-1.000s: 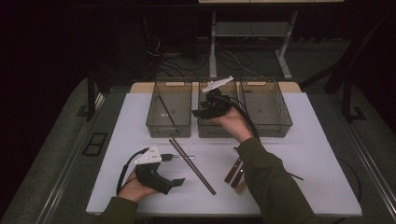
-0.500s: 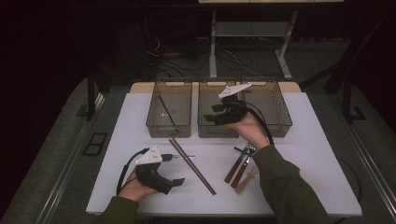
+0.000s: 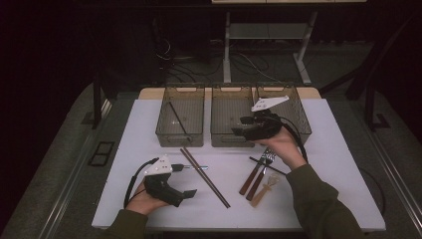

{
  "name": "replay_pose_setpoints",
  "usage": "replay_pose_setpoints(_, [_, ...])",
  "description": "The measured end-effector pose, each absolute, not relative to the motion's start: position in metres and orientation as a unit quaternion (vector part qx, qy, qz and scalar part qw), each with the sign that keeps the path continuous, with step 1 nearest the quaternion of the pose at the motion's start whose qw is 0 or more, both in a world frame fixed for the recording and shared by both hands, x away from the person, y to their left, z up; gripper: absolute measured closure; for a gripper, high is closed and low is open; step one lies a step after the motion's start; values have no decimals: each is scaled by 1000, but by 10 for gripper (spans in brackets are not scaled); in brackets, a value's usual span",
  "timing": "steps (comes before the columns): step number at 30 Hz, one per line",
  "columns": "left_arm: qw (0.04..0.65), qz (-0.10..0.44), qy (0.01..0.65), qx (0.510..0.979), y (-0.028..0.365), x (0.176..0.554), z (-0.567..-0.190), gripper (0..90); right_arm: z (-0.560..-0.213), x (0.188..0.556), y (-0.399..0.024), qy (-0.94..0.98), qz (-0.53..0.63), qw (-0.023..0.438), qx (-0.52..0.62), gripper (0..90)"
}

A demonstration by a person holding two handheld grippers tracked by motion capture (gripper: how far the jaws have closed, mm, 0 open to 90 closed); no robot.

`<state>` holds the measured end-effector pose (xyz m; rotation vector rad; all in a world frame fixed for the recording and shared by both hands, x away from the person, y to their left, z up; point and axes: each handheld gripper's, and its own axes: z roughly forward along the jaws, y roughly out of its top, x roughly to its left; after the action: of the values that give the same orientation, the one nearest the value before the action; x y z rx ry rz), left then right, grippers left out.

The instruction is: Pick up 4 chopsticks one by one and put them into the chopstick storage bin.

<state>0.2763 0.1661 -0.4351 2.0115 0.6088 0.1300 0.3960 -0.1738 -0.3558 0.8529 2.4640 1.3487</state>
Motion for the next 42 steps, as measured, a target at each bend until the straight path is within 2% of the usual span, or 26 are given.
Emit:
replay_pose_setpoints(22, [490,56,250,833,166,275,-435,0,-376,360,-239,833,450,99,305,417])
replay_pose_setpoints(33, [490,57,251,833,167,274,-434,0,-386,344,-266,839,434,97,315,445])
replay_pose_setpoints(36, [489,56,250,834,166,274,-435,0,-388,340,-274,840,431,91,317,489])
replay_pose_setpoints(42, [490,57,250,833,166,275,-435,0,-394,332,-286,844,415,98,326,511])
